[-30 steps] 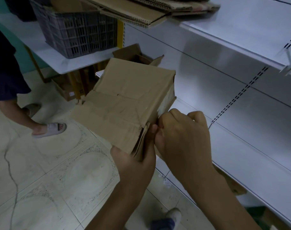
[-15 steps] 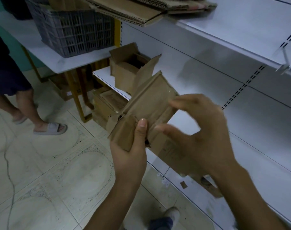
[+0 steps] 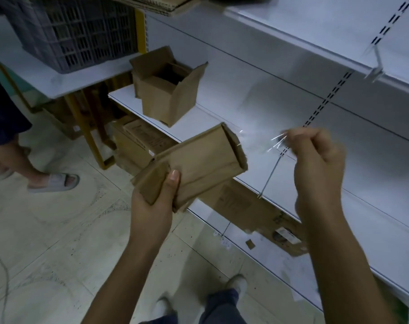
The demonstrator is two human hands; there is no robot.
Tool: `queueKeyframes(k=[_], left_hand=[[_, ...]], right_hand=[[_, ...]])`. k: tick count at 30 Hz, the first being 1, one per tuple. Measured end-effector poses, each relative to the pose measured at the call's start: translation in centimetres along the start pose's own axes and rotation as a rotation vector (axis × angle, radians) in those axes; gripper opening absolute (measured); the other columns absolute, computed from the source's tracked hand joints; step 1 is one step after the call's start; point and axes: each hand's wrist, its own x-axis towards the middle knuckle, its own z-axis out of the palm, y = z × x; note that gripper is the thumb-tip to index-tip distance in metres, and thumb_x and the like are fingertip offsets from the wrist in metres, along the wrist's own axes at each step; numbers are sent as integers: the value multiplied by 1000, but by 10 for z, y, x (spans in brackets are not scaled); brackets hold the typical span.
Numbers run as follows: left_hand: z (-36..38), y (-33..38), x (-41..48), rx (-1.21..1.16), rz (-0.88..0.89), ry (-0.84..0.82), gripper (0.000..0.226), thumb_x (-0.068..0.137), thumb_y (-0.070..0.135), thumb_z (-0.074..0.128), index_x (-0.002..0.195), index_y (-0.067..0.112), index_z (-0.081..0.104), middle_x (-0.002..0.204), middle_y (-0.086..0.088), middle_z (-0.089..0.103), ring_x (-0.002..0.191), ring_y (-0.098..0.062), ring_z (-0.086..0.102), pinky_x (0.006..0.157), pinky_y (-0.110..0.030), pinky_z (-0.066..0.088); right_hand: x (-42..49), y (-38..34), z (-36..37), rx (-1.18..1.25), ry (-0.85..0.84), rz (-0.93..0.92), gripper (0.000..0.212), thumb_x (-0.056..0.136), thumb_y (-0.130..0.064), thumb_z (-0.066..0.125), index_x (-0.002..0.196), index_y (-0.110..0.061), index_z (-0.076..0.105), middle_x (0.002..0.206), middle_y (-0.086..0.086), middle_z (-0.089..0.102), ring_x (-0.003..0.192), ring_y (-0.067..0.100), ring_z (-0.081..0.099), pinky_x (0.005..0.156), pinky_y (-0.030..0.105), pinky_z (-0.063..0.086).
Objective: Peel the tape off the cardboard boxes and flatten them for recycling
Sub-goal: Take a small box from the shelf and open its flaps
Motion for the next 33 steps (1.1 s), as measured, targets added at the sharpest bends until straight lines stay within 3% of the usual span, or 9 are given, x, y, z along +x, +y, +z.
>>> queueKeyframes(k=[4,7,10,13,15,20,23,29,33], left_hand=[[-1,-16,3,-21,-72,-13,9,89,24,59,92,32,61,81,27,67,83,9,62,72,-12,50],[-3,-22,1,-12,-94,-53,11,83,34,60,94,34,63,89,19,69,89,1,64,81,-28,50],[-3,-28,-1,49,-56,-159,9,83,37,67,76,42,65,79,22,67,78,3,63,74,-25,51],[1,-34,-3,66,-33,-210,13,87,32,64,75,39,63,77,20,64,78,1,61,71,-19,51],[3,-38,-3,34,-86,-184,5,83,31,63,88,31,65,82,22,67,83,2,63,71,-14,50],[16,-47,1,-20,-268,46,55,73,33,75,123,22,53,116,6,63,101,-6,62,84,-23,53],[26,-52,1,348,-70,203,94,69,40,81,144,21,27,142,-6,38,125,-15,42,105,-38,40],[97,-28,-20,680,439,-753,111,56,83,57,148,43,8,160,12,3,147,-13,6,113,-55,22],[151,-26,-42,857,573,-1003,104,56,82,54,145,47,12,154,9,23,140,-13,21,113,-51,25]], right_hand=[[-15,9,6,519,-259,549,61,95,-59,29,100,-8,64,98,12,73,94,22,70,94,38,48],[-35,17,11,328,-334,486,84,61,-85,50,116,-23,63,114,0,69,107,16,65,100,36,48],[-48,24,16,14,-369,221,62,68,-59,75,121,-30,60,115,-10,65,105,3,61,84,15,52],[-50,29,11,9,-214,80,17,89,-21,63,103,-15,71,91,-11,72,84,-4,64,70,10,50],[-47,30,2,77,-126,183,19,97,-13,52,93,-15,71,81,-9,73,75,-1,66,64,12,51],[-41,34,-17,530,-128,636,24,101,-15,39,92,-11,60,94,21,72,83,28,70,78,34,57],[-43,36,-24,571,-143,619,25,102,-17,38,93,-13,61,96,20,72,89,29,71,84,37,56],[-37,41,-72,248,-182,420,26,100,-23,43,90,-19,66,89,11,74,89,30,70,84,45,56],[-35,39,-128,122,-200,282,25,100,-21,43,89,-12,63,76,1,69,72,18,66,70,33,56]])
